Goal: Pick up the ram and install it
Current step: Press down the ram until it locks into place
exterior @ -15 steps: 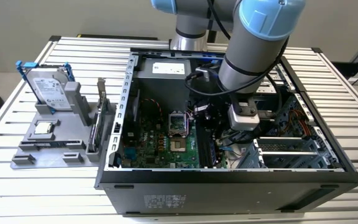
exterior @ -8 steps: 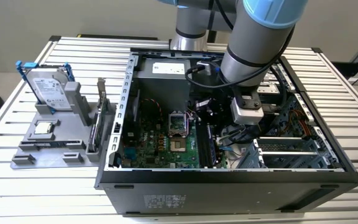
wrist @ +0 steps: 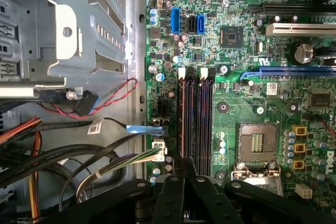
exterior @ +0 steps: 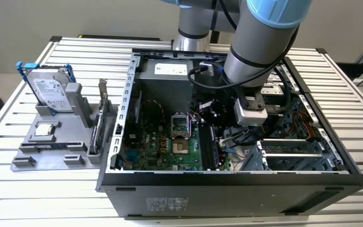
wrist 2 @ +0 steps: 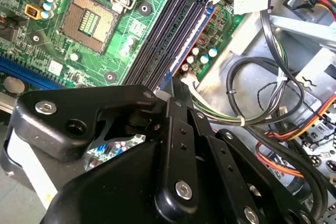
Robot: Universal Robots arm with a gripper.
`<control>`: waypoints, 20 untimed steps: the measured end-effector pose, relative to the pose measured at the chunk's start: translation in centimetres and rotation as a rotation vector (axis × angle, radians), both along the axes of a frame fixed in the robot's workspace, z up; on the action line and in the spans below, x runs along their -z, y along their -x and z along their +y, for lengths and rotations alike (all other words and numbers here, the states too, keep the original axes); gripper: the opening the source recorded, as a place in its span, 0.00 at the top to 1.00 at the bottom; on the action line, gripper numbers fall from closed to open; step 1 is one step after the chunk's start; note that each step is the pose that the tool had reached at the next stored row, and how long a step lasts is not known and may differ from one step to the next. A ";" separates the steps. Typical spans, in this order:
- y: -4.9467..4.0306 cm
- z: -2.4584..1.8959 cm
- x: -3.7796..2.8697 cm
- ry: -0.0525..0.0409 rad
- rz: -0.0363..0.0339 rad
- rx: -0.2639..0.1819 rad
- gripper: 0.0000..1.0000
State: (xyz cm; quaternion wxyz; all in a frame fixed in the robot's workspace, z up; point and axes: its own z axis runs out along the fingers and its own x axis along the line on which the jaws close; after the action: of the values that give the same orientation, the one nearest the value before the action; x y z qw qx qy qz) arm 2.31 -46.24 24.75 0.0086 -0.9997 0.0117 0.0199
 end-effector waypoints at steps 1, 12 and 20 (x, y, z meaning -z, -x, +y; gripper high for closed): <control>0.00 0.00 -0.01 -0.0001 0.0000 0.000 1.00; 0.02 0.00 -0.03 0.0000 0.0000 -0.041 1.00; 0.03 0.00 -0.03 0.0000 0.0000 -0.041 1.00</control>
State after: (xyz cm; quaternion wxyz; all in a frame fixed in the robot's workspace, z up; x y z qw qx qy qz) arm 2.28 -46.24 24.77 0.0082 -0.9997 -0.0086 0.0200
